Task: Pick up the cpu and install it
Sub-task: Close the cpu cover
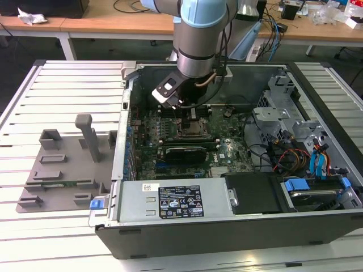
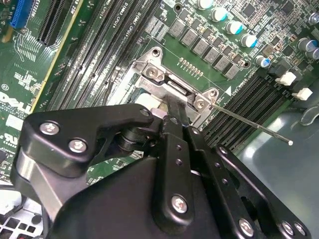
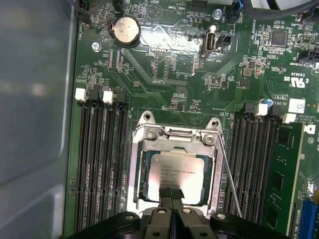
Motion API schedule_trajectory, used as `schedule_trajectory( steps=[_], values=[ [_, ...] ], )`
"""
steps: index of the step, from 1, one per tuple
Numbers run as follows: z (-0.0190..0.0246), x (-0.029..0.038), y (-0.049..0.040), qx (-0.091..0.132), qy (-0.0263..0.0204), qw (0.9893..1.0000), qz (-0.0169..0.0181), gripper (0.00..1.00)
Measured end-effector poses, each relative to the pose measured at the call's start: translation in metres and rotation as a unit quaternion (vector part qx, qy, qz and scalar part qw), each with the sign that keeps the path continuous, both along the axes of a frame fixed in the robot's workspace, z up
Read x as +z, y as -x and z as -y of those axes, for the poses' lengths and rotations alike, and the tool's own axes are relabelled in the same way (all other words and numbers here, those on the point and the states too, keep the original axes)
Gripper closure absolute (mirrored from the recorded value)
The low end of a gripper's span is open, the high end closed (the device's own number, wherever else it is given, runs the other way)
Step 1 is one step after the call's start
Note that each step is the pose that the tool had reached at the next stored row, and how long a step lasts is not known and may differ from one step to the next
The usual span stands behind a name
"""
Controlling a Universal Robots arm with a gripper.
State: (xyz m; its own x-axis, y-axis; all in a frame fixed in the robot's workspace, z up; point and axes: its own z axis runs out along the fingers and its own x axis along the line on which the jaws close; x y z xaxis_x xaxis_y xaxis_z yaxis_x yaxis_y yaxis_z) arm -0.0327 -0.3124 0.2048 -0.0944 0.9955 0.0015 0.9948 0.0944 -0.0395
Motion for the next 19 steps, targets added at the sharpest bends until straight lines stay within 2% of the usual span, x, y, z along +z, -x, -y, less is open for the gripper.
schedule_trajectory(
  steps=[4,6,7,11,12,15,17,19],
  values=[
    [0.0000,0.0000,-0.0088,0.000,-0.0002,1.0000,0.0001,0.89],
    [-0.0002,0.0023,-0.0130,0.000,-0.0005,1.0000,0.0003,0.89],
    [-0.0001,0.0076,-0.0133,0.000,-0.0003,1.0000,0.0002,0.89],
    [0.0000,0.0414,-0.0134,0.000,-0.0002,1.0000,0.0001,0.89],
    [-0.0001,0.0476,-0.0134,0.000,-0.0002,1.0000,0.0001,0.89],
    [0.0000,0.0553,-0.0134,0.000,-0.0002,1.0000,0.0001,0.89],
    [-0.0001,0.0630,-0.0134,0.000,-0.0002,1.0000,0.0001,0.89],
    [-0.0001,0.0666,-0.0134,0.000,-0.0002,1.0000,0.0001,0.89]
  ],
)
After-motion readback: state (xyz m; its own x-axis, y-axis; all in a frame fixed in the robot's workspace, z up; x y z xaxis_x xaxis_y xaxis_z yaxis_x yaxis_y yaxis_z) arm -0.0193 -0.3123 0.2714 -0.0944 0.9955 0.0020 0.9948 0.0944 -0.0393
